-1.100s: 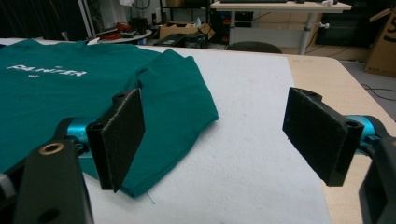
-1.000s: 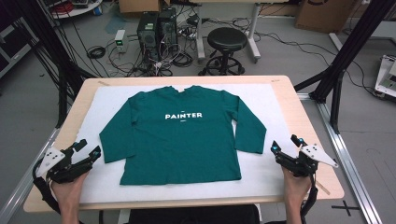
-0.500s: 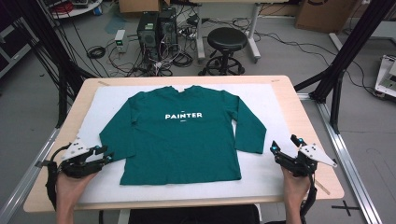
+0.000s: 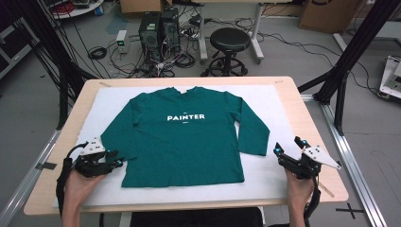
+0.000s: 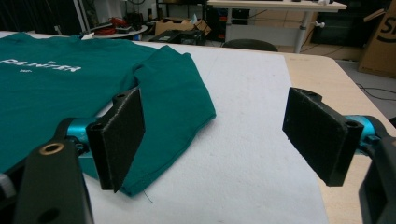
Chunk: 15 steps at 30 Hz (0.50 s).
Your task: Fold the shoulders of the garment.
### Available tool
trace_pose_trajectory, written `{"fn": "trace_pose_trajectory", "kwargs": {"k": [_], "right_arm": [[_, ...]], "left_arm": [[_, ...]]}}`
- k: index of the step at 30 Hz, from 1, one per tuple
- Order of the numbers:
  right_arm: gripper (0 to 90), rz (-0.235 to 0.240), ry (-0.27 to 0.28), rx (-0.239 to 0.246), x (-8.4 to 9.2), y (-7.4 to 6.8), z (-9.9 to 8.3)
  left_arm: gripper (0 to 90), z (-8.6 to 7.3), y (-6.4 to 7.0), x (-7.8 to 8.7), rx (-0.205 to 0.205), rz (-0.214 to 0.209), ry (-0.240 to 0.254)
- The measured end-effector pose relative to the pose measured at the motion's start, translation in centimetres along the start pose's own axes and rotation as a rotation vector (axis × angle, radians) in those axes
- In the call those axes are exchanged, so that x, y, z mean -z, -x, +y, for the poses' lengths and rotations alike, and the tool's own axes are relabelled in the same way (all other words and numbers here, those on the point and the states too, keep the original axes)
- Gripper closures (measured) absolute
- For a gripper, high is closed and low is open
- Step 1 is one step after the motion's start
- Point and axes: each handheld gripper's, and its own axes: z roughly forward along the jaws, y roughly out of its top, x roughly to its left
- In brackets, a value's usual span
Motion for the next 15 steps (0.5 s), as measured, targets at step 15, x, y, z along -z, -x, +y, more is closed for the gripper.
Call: {"fn": "trace_pose_trajectory", "kwargs": {"k": [15], "right_arm": [[21.4, -0.007, -0.007, 0.003, -0.05, -0.10, 0.03]], "left_arm": [[57.0, 0.11, -0.17, -0.63, 0.010, 0.008, -0.029]]}}
